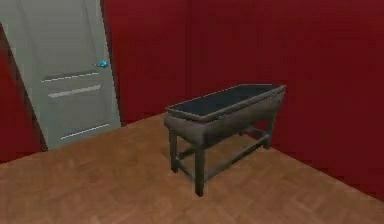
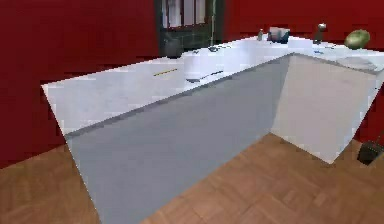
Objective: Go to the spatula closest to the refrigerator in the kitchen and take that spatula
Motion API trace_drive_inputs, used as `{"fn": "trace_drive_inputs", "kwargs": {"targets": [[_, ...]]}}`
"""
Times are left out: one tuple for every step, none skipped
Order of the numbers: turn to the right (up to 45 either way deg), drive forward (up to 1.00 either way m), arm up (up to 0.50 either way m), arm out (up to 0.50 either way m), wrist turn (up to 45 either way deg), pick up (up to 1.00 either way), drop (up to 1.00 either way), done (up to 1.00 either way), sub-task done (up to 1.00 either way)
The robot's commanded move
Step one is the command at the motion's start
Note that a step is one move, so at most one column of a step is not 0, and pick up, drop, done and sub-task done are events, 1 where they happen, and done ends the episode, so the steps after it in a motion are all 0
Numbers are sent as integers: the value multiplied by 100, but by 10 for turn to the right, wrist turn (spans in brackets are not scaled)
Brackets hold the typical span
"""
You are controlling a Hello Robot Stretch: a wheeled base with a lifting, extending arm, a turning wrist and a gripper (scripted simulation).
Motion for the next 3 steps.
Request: {"fn": "trace_drive_inputs", "kwargs": {"targets": [[450,0,0,0,0,0,0,0,0],[450,0,0,0,0,0,0,0,0],[300,0,0,0,0,0,0,0,0]]}}
